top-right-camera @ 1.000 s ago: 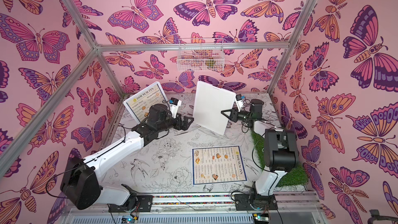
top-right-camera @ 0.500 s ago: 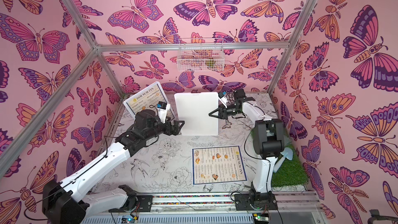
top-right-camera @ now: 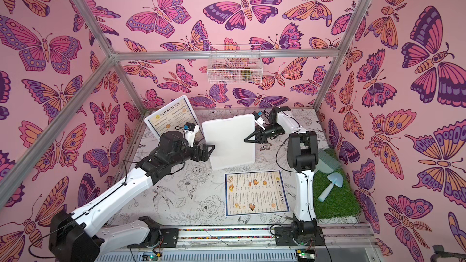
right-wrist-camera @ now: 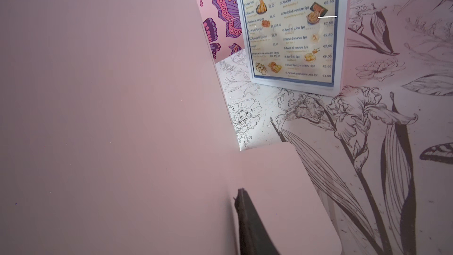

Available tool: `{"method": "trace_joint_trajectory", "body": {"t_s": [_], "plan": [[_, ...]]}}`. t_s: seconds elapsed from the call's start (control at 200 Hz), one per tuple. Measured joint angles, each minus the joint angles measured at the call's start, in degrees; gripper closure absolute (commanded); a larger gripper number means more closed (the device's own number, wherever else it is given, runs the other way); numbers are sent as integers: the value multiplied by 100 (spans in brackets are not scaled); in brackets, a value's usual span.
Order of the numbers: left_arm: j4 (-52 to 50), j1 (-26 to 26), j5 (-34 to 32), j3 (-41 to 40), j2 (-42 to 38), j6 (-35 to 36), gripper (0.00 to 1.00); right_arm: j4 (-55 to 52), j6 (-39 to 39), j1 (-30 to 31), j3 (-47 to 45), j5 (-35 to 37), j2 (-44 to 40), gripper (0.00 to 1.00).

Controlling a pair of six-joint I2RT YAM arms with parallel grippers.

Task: Insert the menus into the narrow rack
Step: Move the narrow rack to the center of the board.

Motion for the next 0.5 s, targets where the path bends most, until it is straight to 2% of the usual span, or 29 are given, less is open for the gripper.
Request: {"method": "trace_joint_trajectory", "body": {"t_s": [0.095, 0.135, 0.371, 0.461, 0.501], "plan": [[0, 0, -17, 0, 0, -2, 1, -125, -55, 0, 46, -157, 0, 52], [0, 0, -17, 0, 0, -2, 1, -151, -72, 0, 66, -229, 0, 49], [0, 0, -26, 0, 0, -2, 1, -151, -74, -2, 162, -387, 70, 42], [0, 0, -39, 0, 2, 0, 1, -153, -55, -2, 181, -387, 98, 31], [2, 0, -46, 0, 9, -2, 1, -151, -39, -2, 210, -387, 103, 22]]}}
